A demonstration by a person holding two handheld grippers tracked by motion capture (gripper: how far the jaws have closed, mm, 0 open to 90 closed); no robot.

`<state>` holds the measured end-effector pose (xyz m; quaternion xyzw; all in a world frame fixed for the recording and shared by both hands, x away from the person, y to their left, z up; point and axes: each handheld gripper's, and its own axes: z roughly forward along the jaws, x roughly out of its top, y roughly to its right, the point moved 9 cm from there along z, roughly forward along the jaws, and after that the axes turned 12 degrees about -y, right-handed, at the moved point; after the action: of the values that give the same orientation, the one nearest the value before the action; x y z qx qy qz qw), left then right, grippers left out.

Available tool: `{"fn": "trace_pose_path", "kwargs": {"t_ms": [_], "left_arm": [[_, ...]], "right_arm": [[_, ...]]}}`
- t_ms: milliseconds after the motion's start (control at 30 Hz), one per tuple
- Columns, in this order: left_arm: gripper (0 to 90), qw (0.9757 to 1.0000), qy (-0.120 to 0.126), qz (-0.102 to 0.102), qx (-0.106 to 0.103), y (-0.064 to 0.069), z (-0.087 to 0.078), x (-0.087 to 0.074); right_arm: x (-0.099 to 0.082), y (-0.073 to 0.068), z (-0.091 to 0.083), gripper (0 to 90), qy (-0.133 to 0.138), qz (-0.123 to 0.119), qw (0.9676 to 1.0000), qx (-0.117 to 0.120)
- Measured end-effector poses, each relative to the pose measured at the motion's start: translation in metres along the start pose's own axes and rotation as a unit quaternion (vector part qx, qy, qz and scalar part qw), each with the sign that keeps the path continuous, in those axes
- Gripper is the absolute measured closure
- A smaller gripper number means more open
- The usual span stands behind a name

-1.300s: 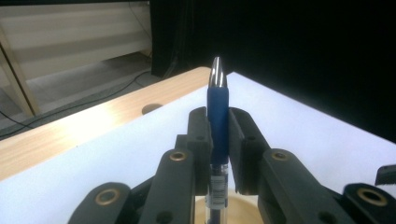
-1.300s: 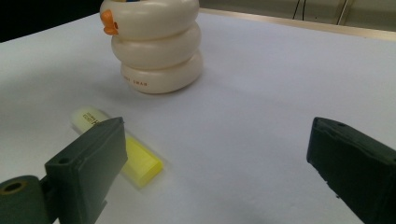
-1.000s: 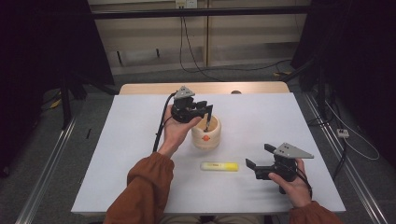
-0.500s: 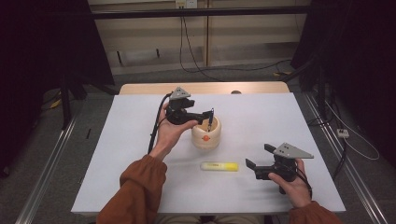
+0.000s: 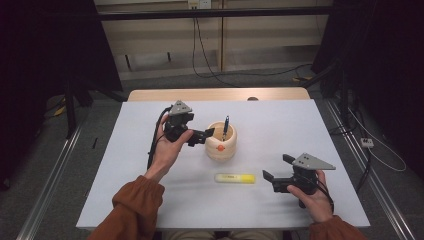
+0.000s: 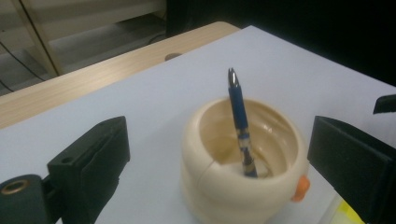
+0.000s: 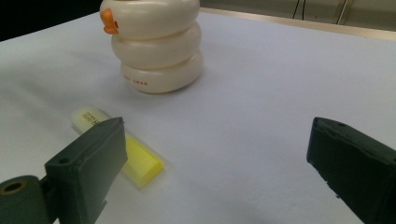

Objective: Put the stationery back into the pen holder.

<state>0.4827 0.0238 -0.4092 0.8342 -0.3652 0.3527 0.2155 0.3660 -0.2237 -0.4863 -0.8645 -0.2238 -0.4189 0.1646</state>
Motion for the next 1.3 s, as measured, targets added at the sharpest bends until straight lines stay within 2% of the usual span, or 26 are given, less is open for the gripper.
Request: {"fn": "trace_pose_path", "kwargs": {"t_ms": [67,167,267,500,567,700,800,900,1000,1200,1300], "left_arm": [[5.6,0.9999,-0.009,-0.002,0.006,-0.001,-0.005,-0.008],[5.6,0.9998,-0.021,0.005,-0.002,-0.001,-0.013,-0.019],[5.7,0.9996,-0.029,0.004,0.006,-0.004,-0.021,-0.029],[5.9,0.9993,-0.03,0.001,0.02,-0.009,-0.037,-0.043],[5.9,0.9994,-0.027,-0.001,0.019,-0.01,-0.04,-0.048],[5.9,0.9991,-0.03,-0.03,0.001,-0.011,-0.042,-0.062],[5.8,0.9987,-0.04,-0.029,-0.013,-0.008,-0.042,-0.073],[5.6,0.9986,-0.042,-0.028,-0.017,-0.005,-0.045,-0.084],[5.7,0.9987,-0.044,-0.023,-0.01,-0.003,-0.046,-0.091],[5.7,0.9988,-0.044,-0.018,-0.009,0.002,-0.052,-0.106],[5.7,0.9987,-0.044,-0.027,-0.006,0.003,-0.054,-0.116]], "right_arm": [[0.0,0.0,0.0,4.8,0.0,0.001,1.0,0.0],[0.0,0.0,0.0,4.7,0.0,0.001,1.0,0.0],[0.0,0.0,0.001,4.5,-0.001,0.003,1.0,0.0],[0.0,-0.001,0.002,4.5,-0.003,0.002,1.0,0.001],[0.0,-0.001,0.001,4.5,-0.003,0.001,1.0,0.002],[0.0,-0.002,0.001,4.4,-0.007,0.002,1.0,0.005],[0.0,-0.002,0.001,4.4,-0.008,0.001,0.9999,0.006],[0.0,-0.003,0.001,4.4,-0.008,-0.001,0.9999,0.009],[0.0,-0.004,0.001,4.4,-0.011,0.002,0.9999,0.013],[0.0,-0.003,0.0,4.8,-0.016,0.003,0.9998,0.014],[0.0,-0.003,0.0,5.6,-0.02,0.006,0.9996,0.017]]}}
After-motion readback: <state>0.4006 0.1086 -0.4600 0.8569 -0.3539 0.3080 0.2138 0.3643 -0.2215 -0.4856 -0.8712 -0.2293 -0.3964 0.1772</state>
